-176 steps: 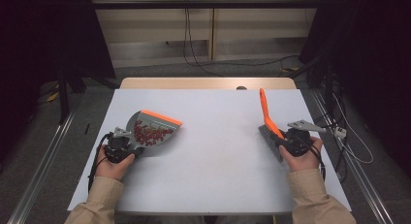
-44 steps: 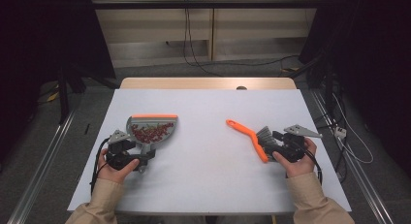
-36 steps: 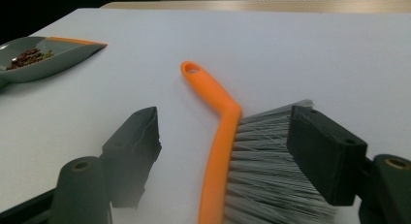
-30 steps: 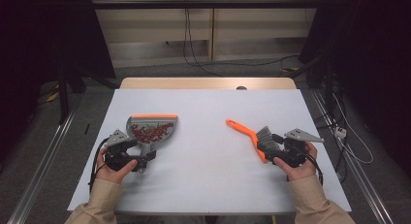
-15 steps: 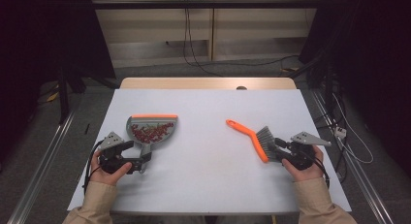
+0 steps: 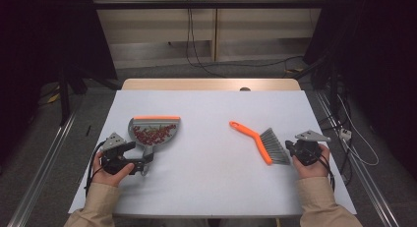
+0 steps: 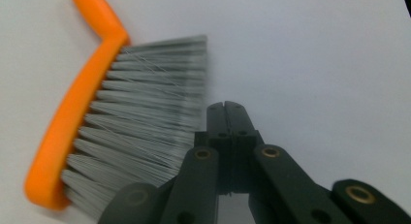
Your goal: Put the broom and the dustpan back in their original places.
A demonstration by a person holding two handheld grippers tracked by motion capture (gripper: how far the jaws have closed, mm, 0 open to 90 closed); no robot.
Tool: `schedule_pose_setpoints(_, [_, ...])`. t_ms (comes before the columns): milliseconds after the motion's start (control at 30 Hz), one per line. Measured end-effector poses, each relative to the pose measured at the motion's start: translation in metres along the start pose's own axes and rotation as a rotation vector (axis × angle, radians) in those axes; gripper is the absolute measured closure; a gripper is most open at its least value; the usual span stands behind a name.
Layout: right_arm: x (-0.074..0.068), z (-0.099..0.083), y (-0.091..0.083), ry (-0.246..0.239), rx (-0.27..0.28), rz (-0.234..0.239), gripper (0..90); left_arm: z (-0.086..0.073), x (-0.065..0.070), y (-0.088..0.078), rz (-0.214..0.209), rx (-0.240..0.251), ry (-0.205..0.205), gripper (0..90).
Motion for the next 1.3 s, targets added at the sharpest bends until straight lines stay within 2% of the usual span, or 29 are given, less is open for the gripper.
schedule_pose_setpoints(100, [0.0,-0.002,0.001,0.007,-0.021,-0.002,90.0,0.0,0.0,0.001,0.0,-0.003,0.002,11.1])
schedule_pose_setpoints(300, [-0.005,-0.008,0.002,0.006,-0.054,0.04,90.0,-0.001,0.0,0.001,0.0,-0.009,0.004,11.1])
schedule_pose_setpoints(500, [-0.008,-0.012,-0.001,0.024,-0.059,0.089,90.0,-0.001,0.0,0.001,0.001,-0.011,0.012,13.3])
schedule_pose_setpoints(600, [-0.012,-0.012,-0.002,0.023,-0.053,0.113,90.0,-0.002,0.0,0.0,-0.003,-0.016,0.015,15.9])
schedule_pose_setpoints(700, [-0.014,-0.011,-0.004,0.022,-0.039,0.114,90.0,-0.002,0.0,-0.002,0.0,-0.012,0.014,20.5])
schedule_pose_setpoints(867, [-0.013,-0.007,-0.01,0.047,0.015,0.121,90.0,-0.003,-0.004,-0.006,0.015,-0.01,0.001,21.4])
schedule_pose_setpoints(967, [-0.015,-0.003,-0.014,0.047,0.066,0.134,84.2,-0.004,-0.008,-0.011,0.028,-0.006,-0.017,29.8])
schedule_pose_setpoints(1033, [-0.018,-0.001,-0.016,0.05,0.086,0.149,81.3,-0.003,-0.011,-0.015,0.052,-0.004,-0.026,44.5])
schedule_pose_setpoints(1067, [-0.019,0.0,-0.016,0.05,0.095,0.154,78.9,-0.004,-0.012,-0.016,0.061,-0.008,-0.033,46.0])
schedule_pose_setpoints(1133, [-0.023,0.002,-0.017,0.045,0.106,0.169,72.9,-0.005,-0.015,-0.019,0.085,-0.013,-0.033,60.9])
schedule_pose_setpoints(1200, [-0.027,0.003,-0.018,0.046,0.118,0.181,68.5,-0.007,-0.018,-0.02,0.098,-0.037,-0.039,74.1])
schedule_pose_setpoints(1300, [-0.03,0.005,-0.019,0.042,0.134,0.2,62.0,-0.013,-0.021,-0.02,0.115,-0.077,-0.04,83.2])
Point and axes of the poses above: each handheld gripper's, and its own axes: y roughly forward along the jaws, z roughly out of its top, x roughly to its right, the point moved 4 cm from there along y, roughly forward along the jaws, and after that the axes turned 3 degrees about -x, right-handed, at the moved point
